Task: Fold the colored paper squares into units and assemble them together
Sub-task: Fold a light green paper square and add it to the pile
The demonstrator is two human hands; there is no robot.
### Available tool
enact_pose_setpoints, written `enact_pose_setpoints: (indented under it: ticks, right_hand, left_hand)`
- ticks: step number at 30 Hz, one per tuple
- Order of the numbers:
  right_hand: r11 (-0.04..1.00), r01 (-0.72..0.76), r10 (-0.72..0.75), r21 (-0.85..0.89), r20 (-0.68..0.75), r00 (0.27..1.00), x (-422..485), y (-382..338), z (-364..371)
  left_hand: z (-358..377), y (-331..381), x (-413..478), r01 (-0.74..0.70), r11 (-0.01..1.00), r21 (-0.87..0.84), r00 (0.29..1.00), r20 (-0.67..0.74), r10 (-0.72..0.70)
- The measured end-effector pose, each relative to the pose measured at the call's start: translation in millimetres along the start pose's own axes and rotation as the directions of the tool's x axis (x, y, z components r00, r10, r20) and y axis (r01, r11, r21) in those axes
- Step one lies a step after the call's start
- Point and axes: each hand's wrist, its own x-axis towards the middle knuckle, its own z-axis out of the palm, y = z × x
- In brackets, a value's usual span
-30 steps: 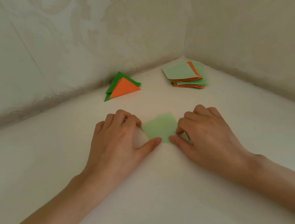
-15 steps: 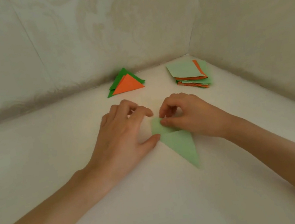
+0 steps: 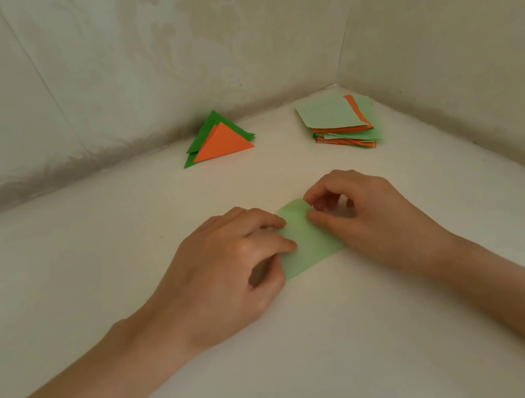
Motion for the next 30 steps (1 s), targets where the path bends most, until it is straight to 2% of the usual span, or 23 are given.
enact_pose_setpoints:
  ticks: [3,6,11,16,30]
  right_hand:
    - [0.975,0.179,-0.191,-0.131,-0.080,0.978,-3.3,8.4,5.3]
    - [0.901,0.316,-0.352,-0.296,-0.076,0.933,-3.0,14.9,6.7]
    - [0.790,0.470,-0.531,-0.394,-0.057,0.845,-1.1,20.0,4.1]
    - [0.755,0.507,-0.567,-0.416,-0.027,0.823,0.3,20.6,4.0]
    - [0.747,0.557,-0.592,-0.363,0.017,0.806,6.6,28.5,0.9]
  left_hand:
    - [1.6,-2.2,0.4,0.007,0.999,0.035,1.000,0.001,-0.007]
    - [1.5,-3.1,0.0,-0.003,0.998,0.066,1.000,0.010,0.002]
    - [2.0,-2.0,0.2,0.003,0.998,0.057,1.000,0.007,-0.003]
    - [2.7,-2.9,-0.9,0.002,0.998,0.060,1.000,0.015,-0.003]
    - [4.6,-4.4,0.9,-0.007,0.999,0.048,0.998,0.057,0.005]
